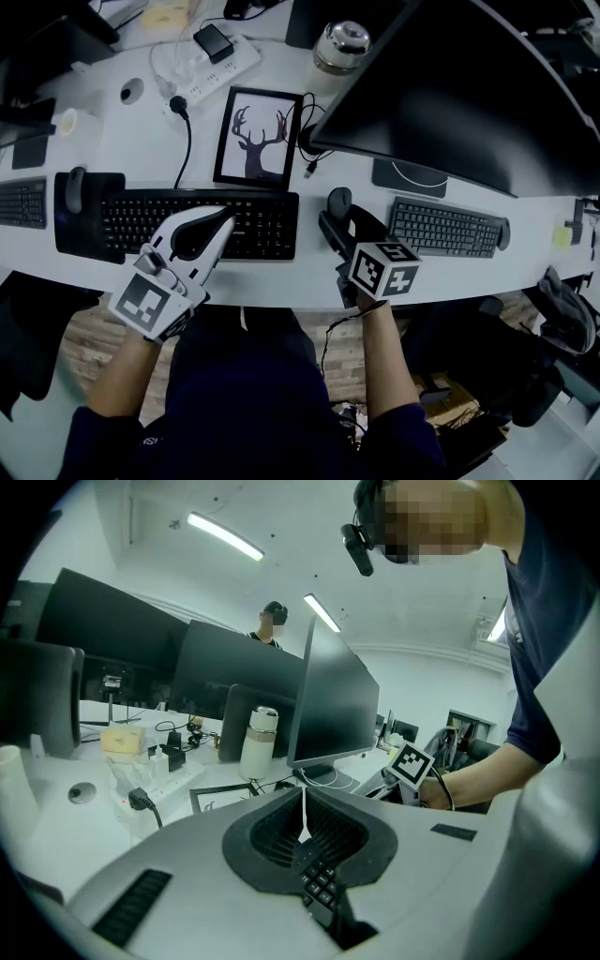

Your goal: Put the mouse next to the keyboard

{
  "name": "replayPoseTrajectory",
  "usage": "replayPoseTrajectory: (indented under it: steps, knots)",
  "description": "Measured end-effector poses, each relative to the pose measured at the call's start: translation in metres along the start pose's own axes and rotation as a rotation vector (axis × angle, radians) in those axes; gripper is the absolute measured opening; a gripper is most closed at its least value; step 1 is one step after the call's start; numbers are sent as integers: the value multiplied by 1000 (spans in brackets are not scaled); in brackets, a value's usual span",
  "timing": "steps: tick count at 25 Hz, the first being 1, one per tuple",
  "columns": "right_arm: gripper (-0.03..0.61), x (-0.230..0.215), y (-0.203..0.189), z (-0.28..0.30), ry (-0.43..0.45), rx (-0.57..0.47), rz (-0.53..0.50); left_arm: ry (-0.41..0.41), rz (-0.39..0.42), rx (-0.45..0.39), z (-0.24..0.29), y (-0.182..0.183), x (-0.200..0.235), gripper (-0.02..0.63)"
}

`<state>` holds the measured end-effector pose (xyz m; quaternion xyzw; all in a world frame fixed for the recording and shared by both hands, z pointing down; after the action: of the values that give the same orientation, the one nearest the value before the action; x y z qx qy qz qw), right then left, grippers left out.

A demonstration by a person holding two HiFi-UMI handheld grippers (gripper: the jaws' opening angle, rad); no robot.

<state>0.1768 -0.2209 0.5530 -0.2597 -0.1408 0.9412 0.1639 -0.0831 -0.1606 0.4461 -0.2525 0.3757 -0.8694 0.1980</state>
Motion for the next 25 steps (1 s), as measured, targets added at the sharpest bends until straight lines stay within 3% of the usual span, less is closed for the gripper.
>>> replayPoseTrajectory:
  steps: [9, 25]
  knots:
    - [290, 2, 0, 13, -133, 72, -135, 9, -7, -6, -4, -5, 7, 38]
    - [290, -2, -1, 30, -261, 135, -226, 22, -21, -1, -12, -10, 11, 38]
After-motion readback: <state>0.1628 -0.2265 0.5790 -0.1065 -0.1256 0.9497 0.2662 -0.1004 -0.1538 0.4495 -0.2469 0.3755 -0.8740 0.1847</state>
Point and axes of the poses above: the fingertips, and each gripper's own axes: z forward along the fingers, x to its left, y out of its top, the point moved 7 cm from there along -z, backward along the fingers, and after that the axes turned 14 degrees about x, right-handed, at the moved point
